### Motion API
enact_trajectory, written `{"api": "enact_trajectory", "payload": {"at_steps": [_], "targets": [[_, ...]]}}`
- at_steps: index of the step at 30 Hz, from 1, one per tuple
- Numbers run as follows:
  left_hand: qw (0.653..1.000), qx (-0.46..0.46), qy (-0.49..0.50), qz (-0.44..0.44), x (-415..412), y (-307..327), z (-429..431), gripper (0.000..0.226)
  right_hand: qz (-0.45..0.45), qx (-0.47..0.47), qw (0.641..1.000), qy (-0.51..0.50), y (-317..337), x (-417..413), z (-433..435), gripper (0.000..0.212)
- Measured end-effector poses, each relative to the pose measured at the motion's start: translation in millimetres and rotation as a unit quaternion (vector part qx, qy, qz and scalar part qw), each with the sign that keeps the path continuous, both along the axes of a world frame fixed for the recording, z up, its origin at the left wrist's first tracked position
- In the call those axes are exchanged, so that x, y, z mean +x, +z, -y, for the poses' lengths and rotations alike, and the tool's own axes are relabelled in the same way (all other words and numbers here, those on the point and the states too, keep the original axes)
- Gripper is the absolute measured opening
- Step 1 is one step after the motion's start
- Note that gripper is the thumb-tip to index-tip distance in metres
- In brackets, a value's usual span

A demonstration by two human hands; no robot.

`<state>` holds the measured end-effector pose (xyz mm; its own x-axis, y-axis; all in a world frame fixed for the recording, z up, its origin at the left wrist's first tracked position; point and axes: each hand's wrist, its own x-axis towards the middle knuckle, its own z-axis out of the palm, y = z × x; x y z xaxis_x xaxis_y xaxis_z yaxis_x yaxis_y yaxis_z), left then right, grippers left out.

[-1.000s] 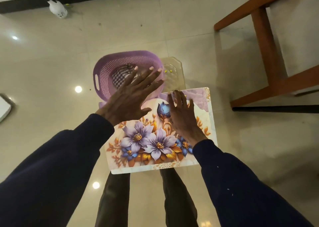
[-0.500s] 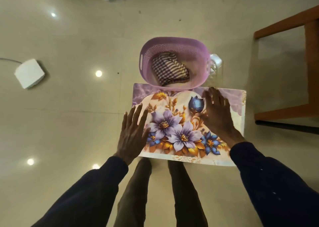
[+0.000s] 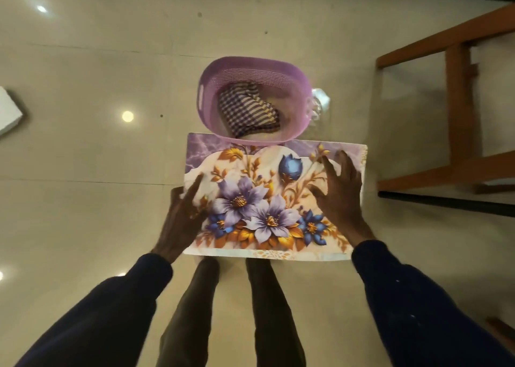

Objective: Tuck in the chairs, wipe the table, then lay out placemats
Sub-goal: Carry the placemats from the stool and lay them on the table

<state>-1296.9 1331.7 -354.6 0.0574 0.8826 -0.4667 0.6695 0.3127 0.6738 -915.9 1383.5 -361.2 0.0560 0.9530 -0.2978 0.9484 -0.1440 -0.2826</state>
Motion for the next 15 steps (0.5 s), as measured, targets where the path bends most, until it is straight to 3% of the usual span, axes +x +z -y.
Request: {"api": "enact_trajectory", "payload": {"at_steps": [5,8,15], "targets": [[0.999,0.026,0.003,0.044,1,4,-2,0.086,-0.117,-0.062,0.974,-0.185,0,33,55,0.103],[0.994,0.002,0.027,0.109,2,11,-2,0.110,-0.220,-0.102,0.942,-0.232,1,46,71,0.108],[0.987,-0.041,0.054,0.145,-2,22,12,0.104,-0.186,-0.114,0.944,-0.248,5,59,98,0.099]]}}
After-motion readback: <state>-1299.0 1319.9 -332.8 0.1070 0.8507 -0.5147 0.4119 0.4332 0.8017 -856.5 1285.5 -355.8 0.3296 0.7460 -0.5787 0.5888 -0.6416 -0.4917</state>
